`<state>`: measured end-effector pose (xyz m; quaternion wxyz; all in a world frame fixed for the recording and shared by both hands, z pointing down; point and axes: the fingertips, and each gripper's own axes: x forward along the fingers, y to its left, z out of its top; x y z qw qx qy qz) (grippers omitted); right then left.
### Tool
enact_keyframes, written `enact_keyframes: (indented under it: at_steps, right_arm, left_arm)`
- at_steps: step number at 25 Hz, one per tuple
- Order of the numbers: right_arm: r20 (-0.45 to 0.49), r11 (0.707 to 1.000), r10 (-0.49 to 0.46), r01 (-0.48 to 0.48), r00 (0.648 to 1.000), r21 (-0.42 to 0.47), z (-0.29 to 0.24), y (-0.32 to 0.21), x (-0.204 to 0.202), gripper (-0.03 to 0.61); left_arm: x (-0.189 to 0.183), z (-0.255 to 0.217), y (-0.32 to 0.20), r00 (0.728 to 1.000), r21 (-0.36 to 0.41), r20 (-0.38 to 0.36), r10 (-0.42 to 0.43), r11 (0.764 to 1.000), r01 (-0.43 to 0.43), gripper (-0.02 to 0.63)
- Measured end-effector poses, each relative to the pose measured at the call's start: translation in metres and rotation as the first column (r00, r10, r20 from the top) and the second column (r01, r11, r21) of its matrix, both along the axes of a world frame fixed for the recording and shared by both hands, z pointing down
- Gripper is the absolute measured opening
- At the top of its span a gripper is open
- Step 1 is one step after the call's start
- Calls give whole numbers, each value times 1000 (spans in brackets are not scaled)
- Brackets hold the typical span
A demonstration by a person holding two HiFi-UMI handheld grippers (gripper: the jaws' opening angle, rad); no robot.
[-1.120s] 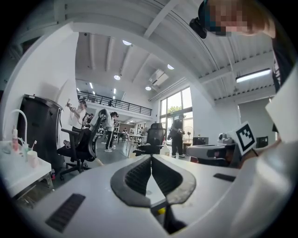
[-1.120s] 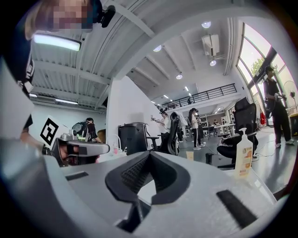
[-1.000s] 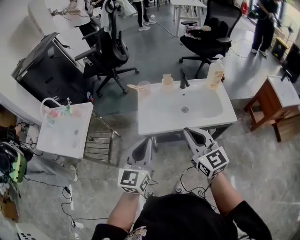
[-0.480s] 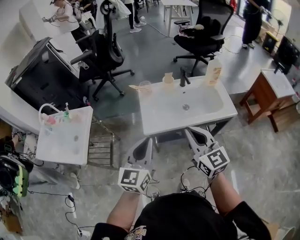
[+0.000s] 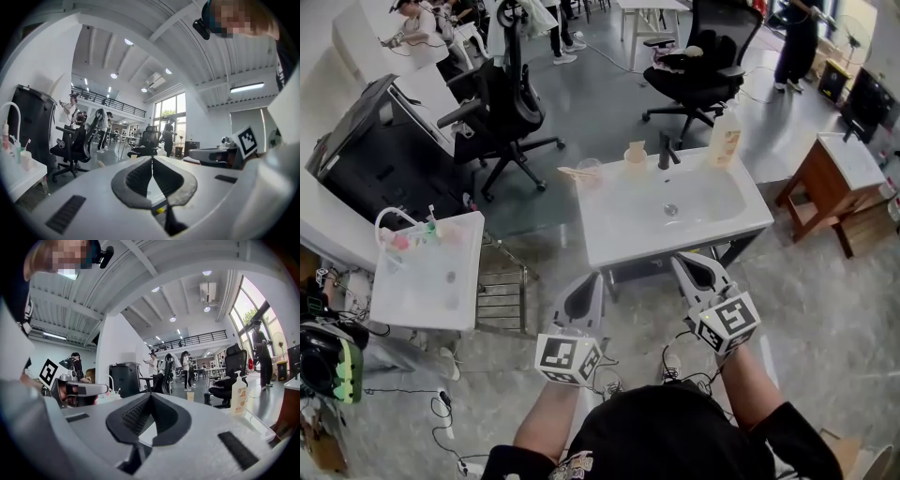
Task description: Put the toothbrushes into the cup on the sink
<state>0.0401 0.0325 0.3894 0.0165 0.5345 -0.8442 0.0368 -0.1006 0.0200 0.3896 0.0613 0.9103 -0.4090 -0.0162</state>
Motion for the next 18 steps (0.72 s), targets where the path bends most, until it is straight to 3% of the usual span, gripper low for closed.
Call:
enact_keyframes:
  at_steps: [18]
  right_arm:
    - [1,1000,-6,6,1000,3,0,4,11,6]
  left_arm:
    - [11,-3,6,1000,10,10,-3,1000,3,6]
